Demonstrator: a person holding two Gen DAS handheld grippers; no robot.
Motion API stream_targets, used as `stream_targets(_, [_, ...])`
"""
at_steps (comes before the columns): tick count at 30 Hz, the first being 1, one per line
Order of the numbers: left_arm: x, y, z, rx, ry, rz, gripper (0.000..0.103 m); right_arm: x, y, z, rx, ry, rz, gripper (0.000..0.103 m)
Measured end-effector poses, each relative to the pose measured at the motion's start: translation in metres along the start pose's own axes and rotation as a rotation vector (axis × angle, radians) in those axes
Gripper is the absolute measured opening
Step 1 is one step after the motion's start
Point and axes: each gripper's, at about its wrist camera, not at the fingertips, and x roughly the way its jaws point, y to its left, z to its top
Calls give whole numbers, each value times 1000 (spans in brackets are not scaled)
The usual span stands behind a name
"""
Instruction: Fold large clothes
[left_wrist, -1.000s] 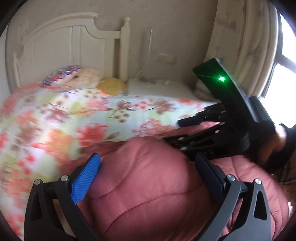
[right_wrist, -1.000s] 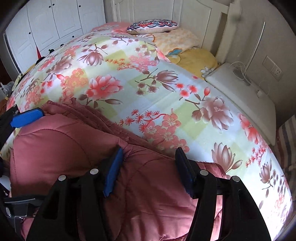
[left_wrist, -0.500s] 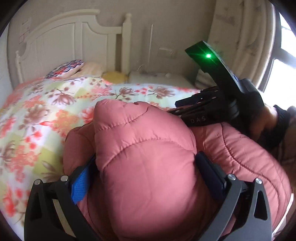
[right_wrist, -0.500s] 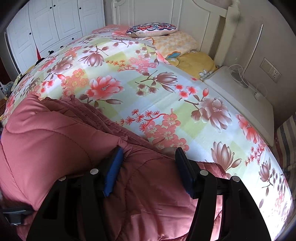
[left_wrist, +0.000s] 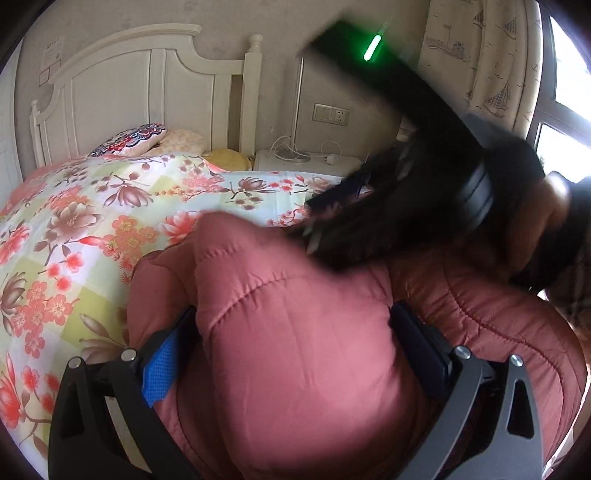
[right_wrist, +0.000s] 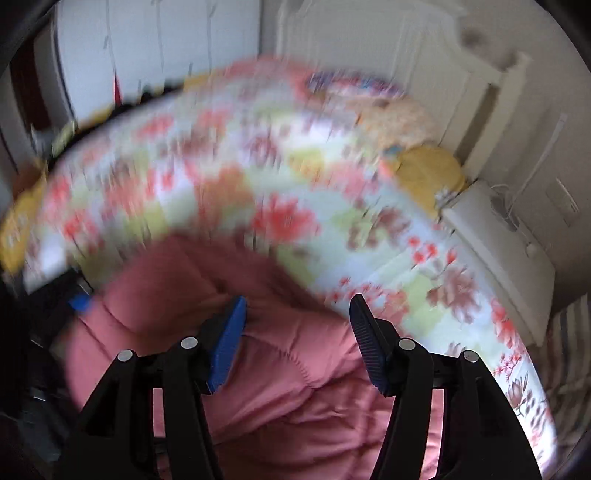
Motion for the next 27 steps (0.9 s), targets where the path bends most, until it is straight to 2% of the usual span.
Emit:
stream_targets(1, [0,1,0,-3,0,-2,101,12,0,-2,0,26,14,57])
stream_targets(3, [-1,1,-1,-3,-5,-9,101,14,-16,-3,86,15,98,58])
stream_targets(4, [-1,0,-1,3,-5,-7,101,12,-21,-4,112,7,109,57])
stream_targets(5, [-2,-3,-2,16,-6,0,101,8,-21,-6,116,-5,93,57])
stream_targets(7, [-2,-2,-1,18,-10,6,101,-16,-14,-9,117,-40,-5,58])
stream_targets(9, [-4,-1,-3,7,-12,-2,101,-49,-14,-18,168,-115,-32,60])
stream_targets(10, [-4,-1,-3,6,-14,-2,101,-73,-16,-31,215,-179,-52,69])
stream_targets(12, [-5,-1,-3,5,-16,-4,101,-106,-19,-57,307,-254,-109,79])
stream_targets(16, [-3,1,-2,-3,-13,-14,101,-137,-13,-121,440,-283,-155,79])
stream_targets(18, [-3,2,-2,-5,-13,-15,101,-133,-2,-149,464,-254,-142,79])
stream_targets(20, [-1,3,-2,-4,-6,-13,101,-111,10,-161,451,-168,-164,79])
stream_targets(24, [0,1,-1,4,6,13,101,-83,16,-171,488,-196,-188,80])
stream_targets(26, [2,0,4,24,49,23,101,-81,15,-169,497,-190,-195,81])
stream_targets(27, [-1,-3,10,48,89,51,101,-81,15,-169,493,-184,-205,81])
